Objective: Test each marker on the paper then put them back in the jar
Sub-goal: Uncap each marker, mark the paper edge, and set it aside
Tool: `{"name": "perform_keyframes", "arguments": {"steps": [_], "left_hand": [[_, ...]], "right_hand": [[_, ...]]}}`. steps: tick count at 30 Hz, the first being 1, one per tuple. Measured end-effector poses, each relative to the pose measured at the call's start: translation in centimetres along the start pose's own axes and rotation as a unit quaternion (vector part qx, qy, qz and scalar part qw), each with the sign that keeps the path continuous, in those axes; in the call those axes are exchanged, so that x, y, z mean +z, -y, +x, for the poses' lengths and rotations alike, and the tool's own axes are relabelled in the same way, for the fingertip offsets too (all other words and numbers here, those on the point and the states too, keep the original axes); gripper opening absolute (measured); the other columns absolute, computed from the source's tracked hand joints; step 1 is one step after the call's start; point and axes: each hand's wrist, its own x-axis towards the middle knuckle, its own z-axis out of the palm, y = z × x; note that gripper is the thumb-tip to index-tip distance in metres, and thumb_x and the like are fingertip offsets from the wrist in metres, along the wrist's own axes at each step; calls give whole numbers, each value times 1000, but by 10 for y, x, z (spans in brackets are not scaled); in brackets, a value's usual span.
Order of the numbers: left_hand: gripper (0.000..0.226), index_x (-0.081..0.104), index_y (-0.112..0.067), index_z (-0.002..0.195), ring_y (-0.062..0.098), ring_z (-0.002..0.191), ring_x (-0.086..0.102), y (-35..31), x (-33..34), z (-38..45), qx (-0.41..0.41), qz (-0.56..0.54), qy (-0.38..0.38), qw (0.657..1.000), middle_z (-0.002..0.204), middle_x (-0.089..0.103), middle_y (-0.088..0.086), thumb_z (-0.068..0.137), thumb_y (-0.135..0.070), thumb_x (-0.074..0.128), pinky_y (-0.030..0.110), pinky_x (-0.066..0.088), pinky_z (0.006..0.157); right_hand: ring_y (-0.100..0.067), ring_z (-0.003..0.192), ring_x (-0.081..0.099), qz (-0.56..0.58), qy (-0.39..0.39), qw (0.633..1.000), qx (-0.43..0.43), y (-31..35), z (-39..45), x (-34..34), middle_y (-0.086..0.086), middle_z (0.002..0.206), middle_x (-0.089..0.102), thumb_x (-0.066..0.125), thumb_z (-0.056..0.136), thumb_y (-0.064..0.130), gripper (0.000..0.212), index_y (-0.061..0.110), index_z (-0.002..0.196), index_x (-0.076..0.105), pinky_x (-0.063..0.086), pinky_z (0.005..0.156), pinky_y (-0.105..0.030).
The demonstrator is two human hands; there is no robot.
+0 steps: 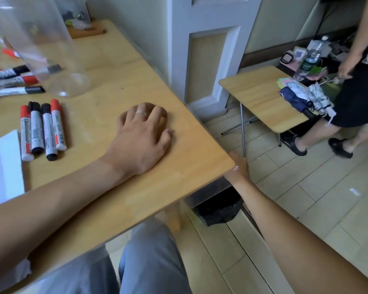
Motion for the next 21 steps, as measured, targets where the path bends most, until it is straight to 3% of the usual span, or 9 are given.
{"name": "perform_keyframes", "arguments": {"steps": [3,5,7,9,12,13,16,19,21], "left_hand": [[49,47,-26,130,29,133,38,1,1,0,2,2,-1,1000,138,46,4,95,-56,30,47,23,116],[49,47,-26,130,28,133,38,1,1,0,2,-1,-4,1000,138,46,4,95,-56,30,47,23,116],[51,48,-26,131,28,133,38,0,0,0,0,-5,-4,1000,139,46,4,94,-56,30,46,22,116],[53,50,-26,132,28,135,38,1,-1,0,1,-18,7,1000,141,46,3,93,-57,32,46,22,118],[56,58,-25,135,24,141,39,7,-18,-2,-18,-112,28,993,149,46,3,89,-52,39,39,26,120],[55,60,-24,135,22,142,39,12,-28,-5,-20,-138,18,990,149,47,3,89,-49,41,36,28,119],[43,64,-24,128,18,132,49,35,-64,-22,-8,-140,-53,989,142,54,-1,92,-40,48,32,36,109],[25,66,-25,118,18,103,56,71,-98,-48,-40,-124,-115,985,127,58,-6,96,-27,53,30,40,90],[21,66,-24,113,17,102,55,99,-113,-64,-72,-106,-139,982,120,59,-5,96,-19,56,28,36,81]], "right_hand": [[-27,85,62,-19,25,1000,-7,-1,6,-2,-15,97,63,66,89,-1,13,5,92,55,56,72,-36],[-28,89,64,-37,20,999,-28,5,6,-7,-10,97,63,64,91,3,10,12,90,58,55,72,-34],[-26,87,63,-46,0,997,-68,19,3,-18,-5,89,62,55,94,1,21,17,82,58,53,68,-32],[-24,87,63,-22,-14,995,-101,39,-2,-36,-1,85,65,54,96,3,19,11,88,70,55,74,-32],[-9,70,70,13,-43,991,-130,74,-8,-74,10,81,70,57,99,15,17,16,91,71,52,62,-16],[-5,63,71,25,-50,988,-143,86,-11,-87,10,82,73,57,99,18,16,19,91,71,53,64,-17],[-2,59,71,45,-80,975,-200,128,-29,-113,6,82,77,57,95,20,17,23,88,71,57,74,-26],[-6,59,72,63,-87,955,-275,184,-65,-104,7,82,75,58,95,20,16,24,87,71,55,72,-26],[-10,63,73,83,-61,938,-331,224,-95,-77,6,82,74,60,95,20,14,22,86,71,56,71,-29]]}}
